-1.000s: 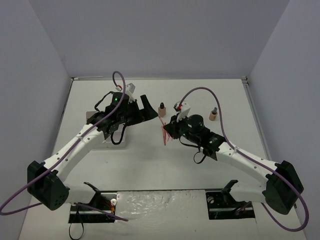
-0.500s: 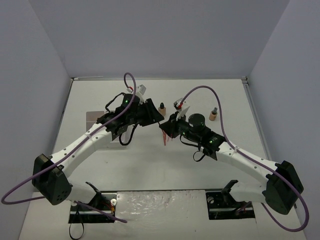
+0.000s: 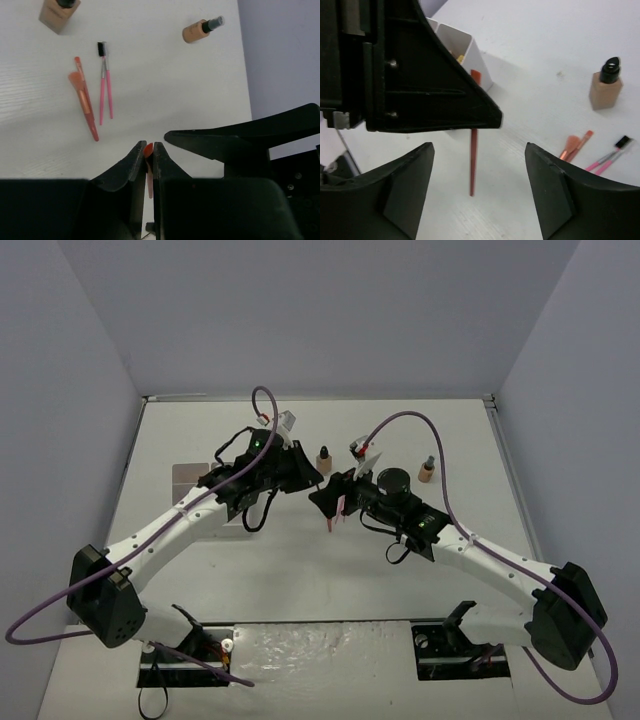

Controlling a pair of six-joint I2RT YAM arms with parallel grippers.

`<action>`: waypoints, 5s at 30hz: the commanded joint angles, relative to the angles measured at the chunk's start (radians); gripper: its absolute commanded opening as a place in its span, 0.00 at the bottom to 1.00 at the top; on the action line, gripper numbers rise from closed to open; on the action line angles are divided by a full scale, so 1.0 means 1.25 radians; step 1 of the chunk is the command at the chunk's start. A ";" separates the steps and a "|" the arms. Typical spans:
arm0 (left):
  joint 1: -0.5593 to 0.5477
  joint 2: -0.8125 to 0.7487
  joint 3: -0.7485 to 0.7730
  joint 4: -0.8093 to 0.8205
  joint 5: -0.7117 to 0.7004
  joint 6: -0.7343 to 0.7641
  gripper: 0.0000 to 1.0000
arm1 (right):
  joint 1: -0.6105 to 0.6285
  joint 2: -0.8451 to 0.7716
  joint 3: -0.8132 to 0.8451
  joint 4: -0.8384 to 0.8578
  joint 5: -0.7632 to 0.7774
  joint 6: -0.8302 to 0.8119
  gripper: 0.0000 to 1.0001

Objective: Organize the makeup

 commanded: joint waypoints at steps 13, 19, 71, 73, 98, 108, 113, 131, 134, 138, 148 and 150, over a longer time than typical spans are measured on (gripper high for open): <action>0.178 -0.200 -0.113 0.031 -0.467 0.433 0.00 | 0.003 -0.047 -0.011 -0.120 0.240 -0.033 0.90; 0.197 -0.213 -0.251 0.285 -0.506 0.534 0.00 | 0.001 -0.046 -0.026 -0.129 0.281 -0.033 0.90; 0.207 -0.307 -0.134 -0.096 -0.272 0.271 0.94 | -0.122 0.397 0.030 -0.201 0.440 0.110 0.18; 0.206 -0.289 -0.123 -0.089 -0.223 0.253 0.94 | -0.140 0.380 0.013 -0.203 0.437 0.098 0.09; 0.014 -0.122 0.009 0.061 -0.087 0.072 0.94 | -0.006 -0.084 -0.034 -0.030 0.105 -0.031 0.00; -0.009 -0.086 0.028 0.056 -0.155 0.009 0.89 | 0.012 -0.090 -0.014 -0.002 0.071 -0.011 0.00; -0.021 -0.056 0.049 0.044 -0.161 -0.040 0.81 | 0.016 -0.086 -0.010 0.007 0.070 -0.012 0.00; -0.033 -0.006 0.058 0.054 -0.157 -0.109 0.21 | 0.033 -0.052 0.001 0.038 0.070 -0.015 0.00; -0.033 -0.005 0.053 0.059 -0.154 -0.115 0.09 | 0.036 -0.048 0.002 0.040 0.071 -0.015 0.00; -0.033 -0.010 0.041 0.072 -0.152 -0.117 0.00 | 0.039 -0.041 0.007 0.035 0.073 -0.016 0.01; -0.032 -0.114 -0.029 0.075 -0.325 0.084 0.00 | 0.038 -0.063 0.014 -0.047 0.141 -0.032 0.80; -0.032 -0.151 -0.061 0.090 -0.404 0.155 0.00 | 0.038 -0.068 0.011 -0.074 0.178 -0.031 0.87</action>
